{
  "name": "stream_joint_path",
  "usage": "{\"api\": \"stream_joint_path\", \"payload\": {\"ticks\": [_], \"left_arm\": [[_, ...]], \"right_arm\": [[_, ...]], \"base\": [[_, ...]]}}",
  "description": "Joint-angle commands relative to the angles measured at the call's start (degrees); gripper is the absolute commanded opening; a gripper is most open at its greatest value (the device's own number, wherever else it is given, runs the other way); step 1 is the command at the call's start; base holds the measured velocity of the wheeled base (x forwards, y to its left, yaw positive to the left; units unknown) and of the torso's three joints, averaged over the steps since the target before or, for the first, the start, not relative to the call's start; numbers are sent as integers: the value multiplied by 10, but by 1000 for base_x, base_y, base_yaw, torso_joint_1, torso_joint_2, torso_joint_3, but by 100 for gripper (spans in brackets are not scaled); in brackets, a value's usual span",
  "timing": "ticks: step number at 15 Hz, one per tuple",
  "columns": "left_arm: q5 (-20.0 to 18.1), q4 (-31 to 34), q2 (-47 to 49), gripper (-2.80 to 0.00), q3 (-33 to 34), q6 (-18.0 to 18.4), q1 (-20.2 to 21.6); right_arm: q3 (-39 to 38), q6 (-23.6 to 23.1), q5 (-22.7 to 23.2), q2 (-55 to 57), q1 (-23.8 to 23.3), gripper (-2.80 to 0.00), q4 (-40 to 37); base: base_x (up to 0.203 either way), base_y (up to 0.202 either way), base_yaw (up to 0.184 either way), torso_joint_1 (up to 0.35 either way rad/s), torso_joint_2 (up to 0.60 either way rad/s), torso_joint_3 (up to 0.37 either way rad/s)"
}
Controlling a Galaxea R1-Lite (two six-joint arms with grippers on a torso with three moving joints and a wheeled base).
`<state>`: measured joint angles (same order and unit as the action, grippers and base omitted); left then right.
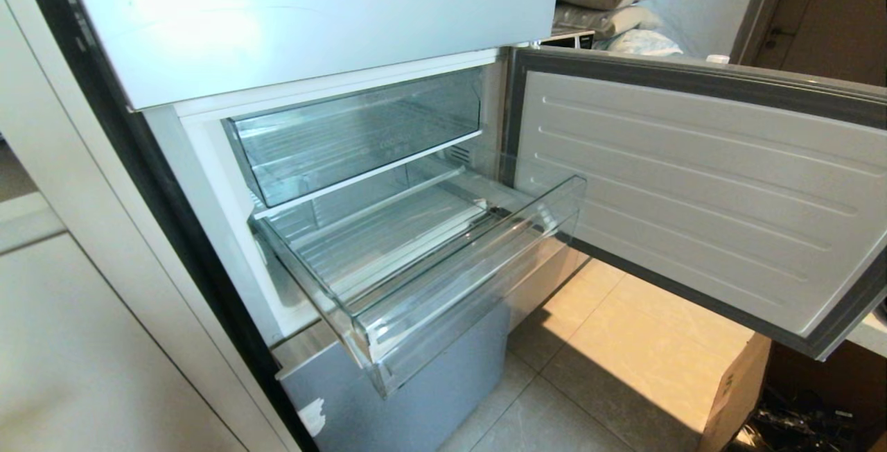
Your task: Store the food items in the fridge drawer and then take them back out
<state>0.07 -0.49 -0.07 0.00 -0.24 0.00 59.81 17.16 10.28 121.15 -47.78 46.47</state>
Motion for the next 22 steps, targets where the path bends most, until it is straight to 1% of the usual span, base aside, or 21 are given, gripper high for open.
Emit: {"api": "stream_joint_path", "payload": {"ticks": [1,3,4,12,18,21,22], "left_arm": [[0,0,1,-280,1,0,0],[0,0,1,-280,1,0,0],[0,0,1,-280,1,0,0],[0,0,0,-280,1,0,0],[0,0,1,-280,1,0,0],[0,0,0,-280,1,0,0],[0,0,1,-280,1,0,0]], "right_arm": [[1,1,1,6,4,-280,3],[0,2,1,6,4,-280,2],[0,2,1,5,4,0,2],[-12,2,1,-24,3,0,2],[-34,-1,0,-109,3,0,2],[-76,0,-1,-188,1,0,2],[-100,0,-1,-226,-1,-280,2]], "base": [[0,0,0,0,0,0],[0,0,0,0,0,0],[0,0,0,0,0,0],[0,0,0,0,0,0],[0,0,0,0,0,0],[0,0,0,0,0,0],[0,0,0,0,0,0]]}}
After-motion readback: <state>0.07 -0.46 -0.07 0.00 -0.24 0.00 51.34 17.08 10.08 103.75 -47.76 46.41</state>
